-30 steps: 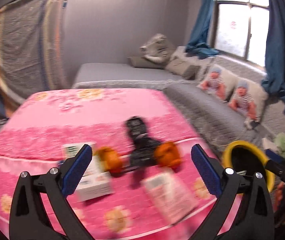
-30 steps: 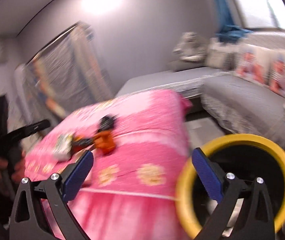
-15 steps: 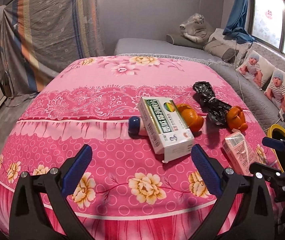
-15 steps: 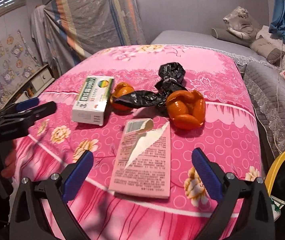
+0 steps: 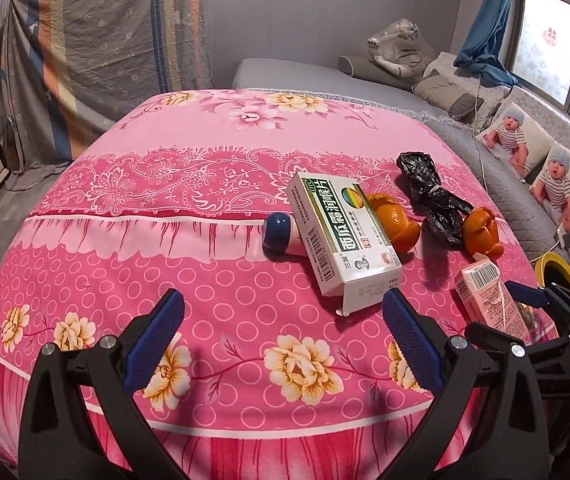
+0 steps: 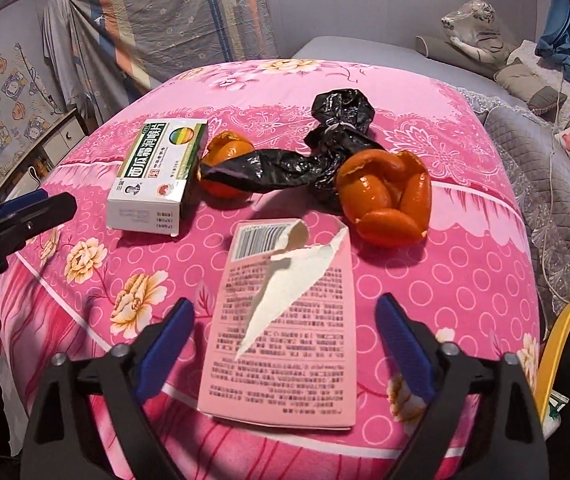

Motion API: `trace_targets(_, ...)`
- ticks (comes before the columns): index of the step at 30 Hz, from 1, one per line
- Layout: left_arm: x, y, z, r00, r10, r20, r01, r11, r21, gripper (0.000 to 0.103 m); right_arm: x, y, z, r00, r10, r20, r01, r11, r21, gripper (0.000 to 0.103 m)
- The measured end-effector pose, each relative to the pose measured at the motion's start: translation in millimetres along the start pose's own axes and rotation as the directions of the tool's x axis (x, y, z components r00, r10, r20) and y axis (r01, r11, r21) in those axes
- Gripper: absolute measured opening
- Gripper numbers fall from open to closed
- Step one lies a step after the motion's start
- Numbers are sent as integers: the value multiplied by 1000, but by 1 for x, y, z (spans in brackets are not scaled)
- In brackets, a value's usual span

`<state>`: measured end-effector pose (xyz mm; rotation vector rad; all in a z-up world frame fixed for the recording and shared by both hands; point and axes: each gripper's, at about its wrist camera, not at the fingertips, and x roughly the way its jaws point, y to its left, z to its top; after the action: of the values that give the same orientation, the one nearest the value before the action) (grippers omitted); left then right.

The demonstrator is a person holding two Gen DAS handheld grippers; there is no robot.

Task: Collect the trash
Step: 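Move both grippers back over the bed toward the boxes, then grasp the white-green medicine box with the left gripper while the right grasps the pink box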

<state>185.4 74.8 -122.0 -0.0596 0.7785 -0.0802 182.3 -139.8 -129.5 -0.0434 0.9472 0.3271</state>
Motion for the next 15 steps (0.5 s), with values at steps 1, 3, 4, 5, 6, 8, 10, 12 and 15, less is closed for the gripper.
trace_targets(1, 0, -3, 0, 1000, 3, -2, -3, 1000, 9, 95, 0, -1, 0, 1000, 0, 1, 0, 1000, 2, 74)
trace_targets(3, -1, -10, 1, 1000, 5, -3, -5, 1000, 26, 95, -1, -3, 0, 1000, 11, 1, -11, 1000, 11, 63)
trace_targets(4, 0, -13, 1, 1000, 6, -3, -6, 999, 34, 95, -2, -5, 0, 1000, 21, 5, -22, 1000, 18, 62)
trace_targets(5, -1, -16, 1, 1000, 7, -4, -7, 999, 42, 95, -2, -6, 0, 1000, 26, 8, -26, 999, 20, 60)
trace_targets(6, 0, -20, 1, 1000, 8, -6, -7, 999, 51, 95, -4, -7, -1, 999, 29, 16, -29, 999, 20, 60)
trace_targets(8, 2, -27, 3, 1000, 9, -15, -8, 998, 65, 95, -10, -10, -3, 998, 43, 38, -44, 999, 24, 59)
trace_targets(10, 7, -35, 6, 999, 9, -33, -7, 997, 75, 95, -18, -12, -5, 997, 49, 65, -51, 998, 31, 58)
trace_targets(12, 12, -42, 9, 999, 7, -42, -4, 997, 82, 95, -27, -14, -6, 994, 45, 98, -49, 998, 31, 58)
trace_targets(15, 22, -51, 15, 998, 31, -49, -27, 995, 92, 95, -41, -20, -7, 988, 78, 135, -84, 996, 43, 58)
